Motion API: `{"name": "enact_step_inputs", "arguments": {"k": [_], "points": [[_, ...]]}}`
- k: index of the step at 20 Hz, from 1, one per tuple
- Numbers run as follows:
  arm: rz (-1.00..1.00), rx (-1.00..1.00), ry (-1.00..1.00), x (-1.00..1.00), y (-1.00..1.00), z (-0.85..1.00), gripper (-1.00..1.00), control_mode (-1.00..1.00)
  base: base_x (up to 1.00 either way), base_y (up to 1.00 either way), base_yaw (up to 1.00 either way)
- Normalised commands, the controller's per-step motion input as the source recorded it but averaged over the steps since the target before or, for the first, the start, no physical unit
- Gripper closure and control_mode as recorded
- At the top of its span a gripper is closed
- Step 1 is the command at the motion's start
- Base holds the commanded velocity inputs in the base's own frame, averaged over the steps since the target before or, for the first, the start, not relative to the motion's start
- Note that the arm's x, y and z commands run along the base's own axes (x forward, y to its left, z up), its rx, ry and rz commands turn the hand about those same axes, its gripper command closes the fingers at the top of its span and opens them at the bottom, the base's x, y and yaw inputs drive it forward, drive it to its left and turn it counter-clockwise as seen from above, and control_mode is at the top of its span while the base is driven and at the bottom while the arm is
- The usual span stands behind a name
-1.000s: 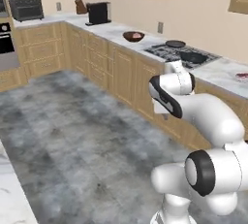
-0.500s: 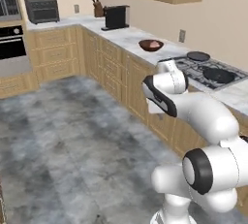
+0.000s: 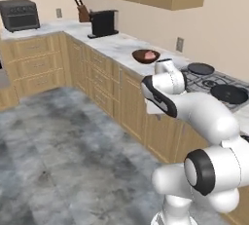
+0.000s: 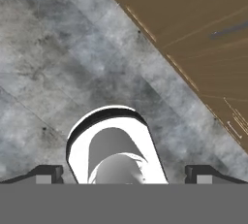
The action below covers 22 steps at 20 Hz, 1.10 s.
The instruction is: Place one of the steaks on the plate and the other in the bowl. Then place the bowl in the fridge.
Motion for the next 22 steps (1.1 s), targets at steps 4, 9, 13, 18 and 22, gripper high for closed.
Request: {"name": "enact_step_inputs", "arguments": {"k": [4, 9, 13, 18, 22], "points": [[0.00, 0.00, 0.00, 0.00, 0.00, 0.00, -1.00, 1.00, 1.00, 0.16, -0.31], [0.00, 0.00, 0.00, 0.00, 0.00, 0.00, -1.00, 1.00, 1.00, 0.56, -0.35], [0.00, 0.00, 0.00, 0.00, 0.00, 0.00, -1.00, 1.00, 1.00, 0.79, -0.62], [0.00, 0.00, 0.00, 0.00, 0.00, 0.00, -1.00, 1.00, 0.71, 0.92, -0.53], [0.00, 0.00, 0.00, 0.00, 0.00, 0.00, -1.00, 1.00, 0.56, 1.00, -0.46]]}}
